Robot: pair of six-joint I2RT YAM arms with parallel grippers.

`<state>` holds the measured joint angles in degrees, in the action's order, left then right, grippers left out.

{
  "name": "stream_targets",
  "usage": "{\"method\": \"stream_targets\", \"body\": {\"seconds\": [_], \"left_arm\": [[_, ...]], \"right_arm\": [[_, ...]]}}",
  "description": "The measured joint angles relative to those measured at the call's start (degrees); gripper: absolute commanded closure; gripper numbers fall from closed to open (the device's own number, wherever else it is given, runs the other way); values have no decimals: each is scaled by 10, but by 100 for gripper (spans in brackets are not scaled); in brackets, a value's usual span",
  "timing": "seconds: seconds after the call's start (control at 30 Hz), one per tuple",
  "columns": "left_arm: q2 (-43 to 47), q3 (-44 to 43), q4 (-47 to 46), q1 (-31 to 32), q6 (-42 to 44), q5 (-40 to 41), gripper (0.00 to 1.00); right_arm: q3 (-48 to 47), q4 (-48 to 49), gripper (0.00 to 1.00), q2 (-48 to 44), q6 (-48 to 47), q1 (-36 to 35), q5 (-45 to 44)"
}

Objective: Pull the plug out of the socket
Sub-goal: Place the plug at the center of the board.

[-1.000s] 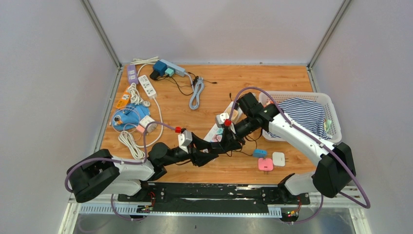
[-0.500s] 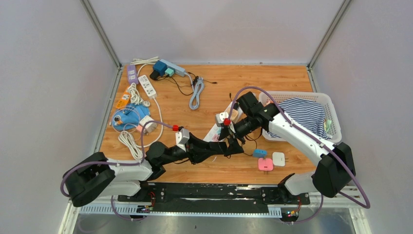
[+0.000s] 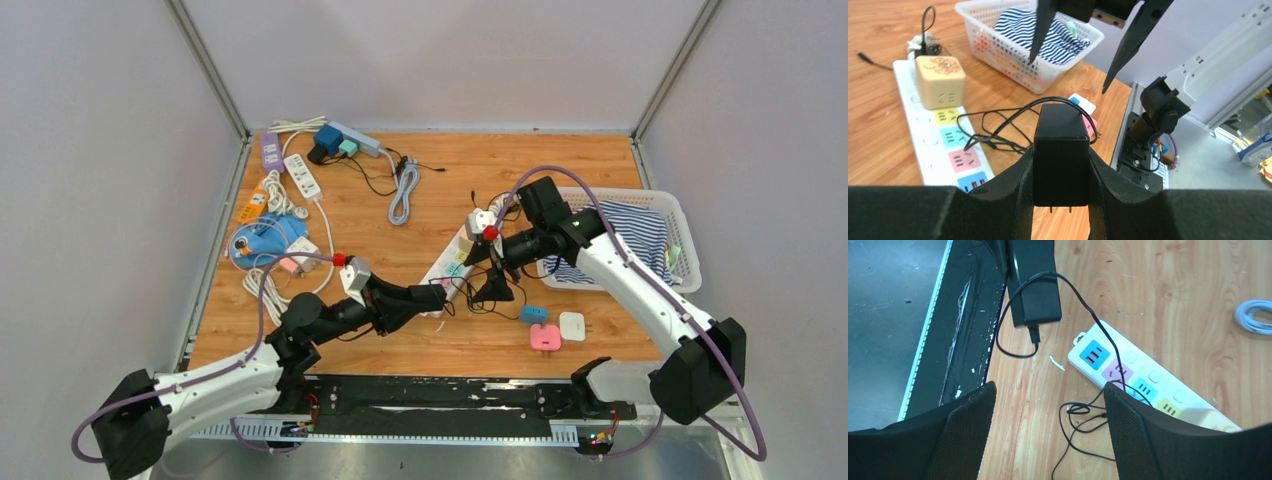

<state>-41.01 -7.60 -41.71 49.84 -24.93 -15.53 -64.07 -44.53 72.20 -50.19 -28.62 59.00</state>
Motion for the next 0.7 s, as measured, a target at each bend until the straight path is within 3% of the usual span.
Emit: {"method": "stream_targets", "body": {"seconds": [0.2, 0.7], "left_arm": [[83, -23, 111, -8, -13, 23, 100], [155, -234, 393, -14, 61, 151, 100]], "right_arm": [[0, 22, 21, -21, 24, 28, 1], [9, 85, 21, -21, 83, 46, -27]]}}
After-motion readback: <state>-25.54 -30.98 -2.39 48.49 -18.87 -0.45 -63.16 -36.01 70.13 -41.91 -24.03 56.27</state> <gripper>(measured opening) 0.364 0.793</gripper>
